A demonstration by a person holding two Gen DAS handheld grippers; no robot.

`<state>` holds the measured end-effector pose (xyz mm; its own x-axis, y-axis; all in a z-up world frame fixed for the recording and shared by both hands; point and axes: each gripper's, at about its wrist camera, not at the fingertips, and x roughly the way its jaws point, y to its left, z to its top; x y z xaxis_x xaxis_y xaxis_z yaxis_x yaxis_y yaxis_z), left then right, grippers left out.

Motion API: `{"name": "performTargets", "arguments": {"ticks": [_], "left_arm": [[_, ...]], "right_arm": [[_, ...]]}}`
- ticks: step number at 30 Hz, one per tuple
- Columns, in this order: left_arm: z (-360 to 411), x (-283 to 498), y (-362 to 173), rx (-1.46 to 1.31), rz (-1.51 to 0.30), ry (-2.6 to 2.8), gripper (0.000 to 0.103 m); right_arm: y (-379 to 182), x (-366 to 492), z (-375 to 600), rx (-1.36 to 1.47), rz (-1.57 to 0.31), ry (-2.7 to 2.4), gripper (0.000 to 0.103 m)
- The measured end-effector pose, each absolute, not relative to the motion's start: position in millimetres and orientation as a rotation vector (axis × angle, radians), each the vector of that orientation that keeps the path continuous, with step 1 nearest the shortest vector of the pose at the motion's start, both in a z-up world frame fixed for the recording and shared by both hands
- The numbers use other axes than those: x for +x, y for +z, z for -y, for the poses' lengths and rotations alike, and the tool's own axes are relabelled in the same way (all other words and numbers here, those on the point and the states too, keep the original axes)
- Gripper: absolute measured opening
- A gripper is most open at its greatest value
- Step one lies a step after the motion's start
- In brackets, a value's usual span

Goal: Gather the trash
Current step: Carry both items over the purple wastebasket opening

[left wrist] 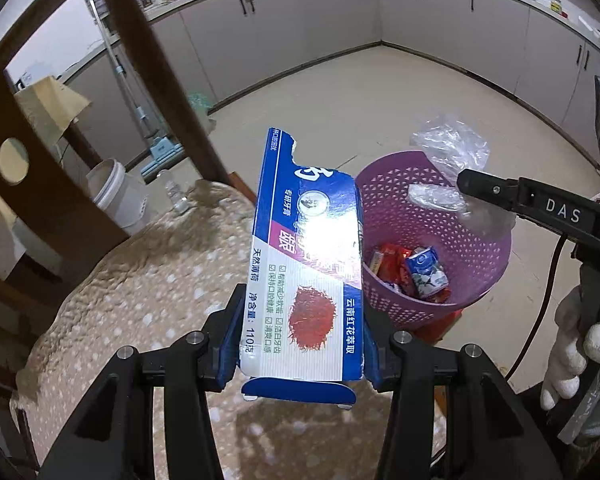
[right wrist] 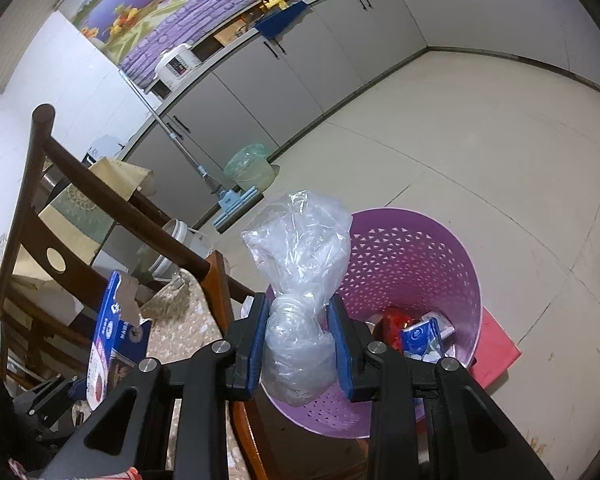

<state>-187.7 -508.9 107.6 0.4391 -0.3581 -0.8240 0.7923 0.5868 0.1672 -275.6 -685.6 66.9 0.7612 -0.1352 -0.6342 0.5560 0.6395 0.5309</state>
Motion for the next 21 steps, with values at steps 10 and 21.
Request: {"name": "performTargets", "arguments": {"ticks": [10, 21], "left_arm": [[550.5, -193.6, 102.8, 0.639, -0.809, -0.824, 0.048], [588.0, -192.3, 91.0, 0.659, -0.834, -0.867, 0.048]], "right_arm": [[60.3, -283.2, 702.5, 0.795, -0.587, -0.487, 0.032], [52.0, -289.7, 720.0, 0.829, -0.592, -0.535, 0.032]]}}
